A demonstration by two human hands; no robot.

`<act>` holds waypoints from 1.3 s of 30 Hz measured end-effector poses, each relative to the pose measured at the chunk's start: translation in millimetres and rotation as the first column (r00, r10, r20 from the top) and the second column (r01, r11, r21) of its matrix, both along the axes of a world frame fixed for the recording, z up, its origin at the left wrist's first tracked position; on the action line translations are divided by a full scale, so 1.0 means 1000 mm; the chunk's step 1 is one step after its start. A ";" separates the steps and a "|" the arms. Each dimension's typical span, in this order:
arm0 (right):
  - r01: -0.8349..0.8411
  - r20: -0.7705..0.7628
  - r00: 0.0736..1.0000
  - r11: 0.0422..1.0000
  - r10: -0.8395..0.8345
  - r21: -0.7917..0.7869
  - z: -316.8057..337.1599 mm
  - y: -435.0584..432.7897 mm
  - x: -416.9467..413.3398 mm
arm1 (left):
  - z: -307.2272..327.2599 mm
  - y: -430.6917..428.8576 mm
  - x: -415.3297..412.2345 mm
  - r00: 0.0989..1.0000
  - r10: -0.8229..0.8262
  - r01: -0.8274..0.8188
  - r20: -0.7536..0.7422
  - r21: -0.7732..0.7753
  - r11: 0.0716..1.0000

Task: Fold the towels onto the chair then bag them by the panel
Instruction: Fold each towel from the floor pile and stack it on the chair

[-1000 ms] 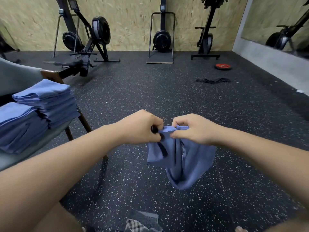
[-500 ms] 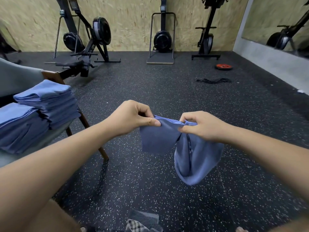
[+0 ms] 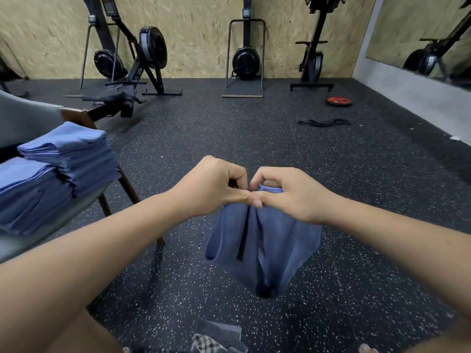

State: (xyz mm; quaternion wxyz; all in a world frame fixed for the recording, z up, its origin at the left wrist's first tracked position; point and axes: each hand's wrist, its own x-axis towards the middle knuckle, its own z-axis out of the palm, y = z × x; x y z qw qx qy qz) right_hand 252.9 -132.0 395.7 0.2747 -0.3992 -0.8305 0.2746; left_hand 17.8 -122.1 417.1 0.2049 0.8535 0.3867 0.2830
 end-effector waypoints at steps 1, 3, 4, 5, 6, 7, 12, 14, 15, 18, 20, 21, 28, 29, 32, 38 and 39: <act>0.008 0.016 1.000 1.000 -0.008 0.013 0.000 0.000 0.000 | 0.001 0.000 -0.001 1.000 -0.004 0.004 -0.027 0.012 1.000; 0.031 0.028 0.999 0.999 -0.032 0.038 0.001 0.000 0.001 | 0.004 -0.001 -0.004 0.998 -0.008 0.009 -0.068 0.014 1.000; 0.045 0.027 0.999 0.998 -0.046 0.041 0.002 -0.001 0.002 | 0.005 -0.001 -0.006 0.997 -0.008 0.007 -0.071 -0.004 1.000; 0.060 0.026 0.998 0.997 -0.061 0.044 0.002 0.000 0.003 | 0.005 -0.001 -0.008 0.998 -0.010 0.008 -0.061 -0.026 1.000; 0.072 0.030 0.997 0.996 -0.073 0.050 0.002 0.000 0.004 | 0.005 -0.001 -0.009 0.999 -0.014 0.012 -0.046 -0.041 0.999; 0.079 0.036 0.996 0.995 -0.082 0.059 0.002 0.000 0.005 | 0.005 -0.001 -0.010 0.999 -0.016 0.015 -0.031 -0.049 0.999; 0.071 0.041 0.996 0.995 -0.075 0.075 0.003 -0.004 0.003 | 0.002 -0.003 -0.011 0.999 -0.027 0.026 -0.021 -0.042 0.999; 0.079 0.043 0.996 0.994 -0.082 0.072 0.003 -0.005 0.002 | 0.000 -0.003 -0.010 1.000 -0.018 0.017 -0.005 -0.033 0.999; 0.091 0.039 0.995 0.994 -0.093 0.068 0.004 -0.005 0.002 | -0.001 -0.002 -0.010 1.000 -0.007 0.007 0.004 -0.028 1.000; 0.141 0.043 0.989 0.989 -0.143 0.045 0.004 -0.003 0.003 | -0.003 0.002 -0.009 0.999 0.054 -0.054 0.005 0.001 0.999; 0.175 0.081 0.981 0.984 -0.177 0.034 0.004 -0.002 0.004 | -0.005 0.003 -0.008 0.995 0.103 -0.103 0.004 0.011 0.995; 0.191 0.103 0.976 0.981 -0.192 0.025 0.004 -0.002 0.004 | -0.006 0.004 -0.007 0.991 0.132 -0.132 -0.002 0.009 0.991; 0.203 -0.018 0.976 0.932 -0.219 -0.300 0.004 -0.008 -0.001 | -0.009 0.003 0.000 0.968 0.250 -0.249 0.015 -0.041 0.968; 0.187 -0.050 0.974 0.916 -0.219 -0.355 0.006 -0.011 -0.003 | -0.008 0.002 0.001 0.967 0.253 -0.252 0.020 -0.042 0.967; 0.118 -0.158 0.963 0.867 -0.219 -0.484 0.011 -0.016 -0.010 | -0.005 -0.003 0.005 0.967 0.254 -0.252 0.021 -0.050 0.966; 0.043 -0.291 0.924 0.824 -0.248 -0.565 0.017 -0.017 -0.016 | 0.000 -0.010 0.012 0.973 0.228 -0.226 0.037 -0.052 0.973; 0.034 -0.306 0.919 0.821 -0.250 -0.570 0.017 -0.017 -0.016 | 0.001 -0.011 0.012 0.973 0.227 -0.225 0.042 -0.050 0.973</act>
